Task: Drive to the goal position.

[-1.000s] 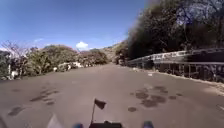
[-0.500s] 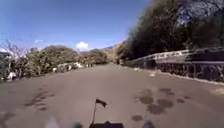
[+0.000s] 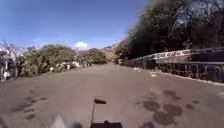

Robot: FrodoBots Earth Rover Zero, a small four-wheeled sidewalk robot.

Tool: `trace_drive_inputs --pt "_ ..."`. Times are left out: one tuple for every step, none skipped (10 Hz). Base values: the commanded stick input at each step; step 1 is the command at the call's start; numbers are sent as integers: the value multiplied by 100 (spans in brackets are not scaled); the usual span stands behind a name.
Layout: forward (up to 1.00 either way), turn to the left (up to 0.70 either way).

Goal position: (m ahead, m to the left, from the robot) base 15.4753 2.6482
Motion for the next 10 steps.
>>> trace_drive_inputs --pt "50 0" --pt "50 0" --pt "50 0" --pt "50 0" --pt "50 0" --pt "50 0" --pt "50 0" --pt "50 0" --pt "50 0" --pt "50 0"
